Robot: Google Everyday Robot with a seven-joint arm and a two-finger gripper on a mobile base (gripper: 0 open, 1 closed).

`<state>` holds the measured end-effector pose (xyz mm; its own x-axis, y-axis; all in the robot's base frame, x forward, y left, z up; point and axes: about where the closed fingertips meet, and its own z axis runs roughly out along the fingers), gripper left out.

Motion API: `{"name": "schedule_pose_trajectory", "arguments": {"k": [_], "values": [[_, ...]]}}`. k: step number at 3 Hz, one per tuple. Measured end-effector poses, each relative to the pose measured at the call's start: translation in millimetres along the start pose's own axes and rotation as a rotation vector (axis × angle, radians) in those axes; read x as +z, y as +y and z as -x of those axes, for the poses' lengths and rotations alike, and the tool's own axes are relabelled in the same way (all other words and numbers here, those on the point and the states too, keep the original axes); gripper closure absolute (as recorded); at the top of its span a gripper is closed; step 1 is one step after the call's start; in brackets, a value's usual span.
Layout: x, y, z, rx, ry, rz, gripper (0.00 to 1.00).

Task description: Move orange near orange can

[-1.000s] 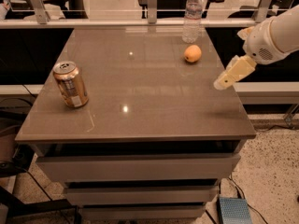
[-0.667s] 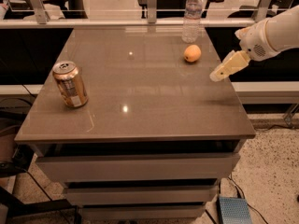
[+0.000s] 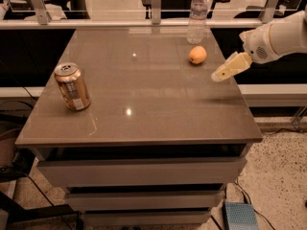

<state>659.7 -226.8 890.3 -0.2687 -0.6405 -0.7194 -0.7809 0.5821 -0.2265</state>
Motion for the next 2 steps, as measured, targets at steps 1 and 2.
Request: {"name": "schedule_pose_trajectory", "arguments": {"k": [1,2], "values": [[30.5,-12.4,6.5,0.066,-0.060,0.020,0.00],[60.8,-19.8,19.2,0.108,-0.111,0.053,0.00]]}}
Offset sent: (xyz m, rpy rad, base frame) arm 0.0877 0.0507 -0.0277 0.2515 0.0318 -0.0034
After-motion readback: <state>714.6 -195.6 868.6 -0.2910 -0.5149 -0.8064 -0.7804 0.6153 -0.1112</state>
